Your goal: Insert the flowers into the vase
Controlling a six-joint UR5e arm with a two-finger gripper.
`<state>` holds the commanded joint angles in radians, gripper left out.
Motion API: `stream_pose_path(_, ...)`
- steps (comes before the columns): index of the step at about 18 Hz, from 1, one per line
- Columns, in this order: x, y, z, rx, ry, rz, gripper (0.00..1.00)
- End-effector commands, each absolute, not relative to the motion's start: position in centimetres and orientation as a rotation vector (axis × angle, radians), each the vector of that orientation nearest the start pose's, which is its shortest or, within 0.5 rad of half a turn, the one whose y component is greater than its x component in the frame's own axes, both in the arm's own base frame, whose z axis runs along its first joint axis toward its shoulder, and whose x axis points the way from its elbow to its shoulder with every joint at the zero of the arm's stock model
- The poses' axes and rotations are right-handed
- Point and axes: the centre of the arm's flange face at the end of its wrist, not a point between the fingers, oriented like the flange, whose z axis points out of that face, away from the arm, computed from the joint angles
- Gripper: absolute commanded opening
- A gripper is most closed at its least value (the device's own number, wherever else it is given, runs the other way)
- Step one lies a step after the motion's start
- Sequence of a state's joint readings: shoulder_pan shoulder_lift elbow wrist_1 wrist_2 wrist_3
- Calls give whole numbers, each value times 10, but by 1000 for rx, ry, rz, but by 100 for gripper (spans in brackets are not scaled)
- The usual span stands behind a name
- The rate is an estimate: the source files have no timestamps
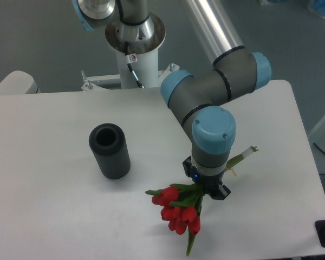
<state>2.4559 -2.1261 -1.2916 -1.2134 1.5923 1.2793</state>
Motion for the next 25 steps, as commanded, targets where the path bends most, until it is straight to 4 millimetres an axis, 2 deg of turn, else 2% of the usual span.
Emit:
stream_pose_path(7, -468, 554, 329, -3048, 608, 134, 21)
stream_pose_path(17, -464, 558, 332, -2999, 583, 101, 16)
stream_pose_path(20, -460, 563, 329, -2963, 582, 66, 16)
stream_pose_path(25, -446, 576, 335, -2861, 535, -18, 16)
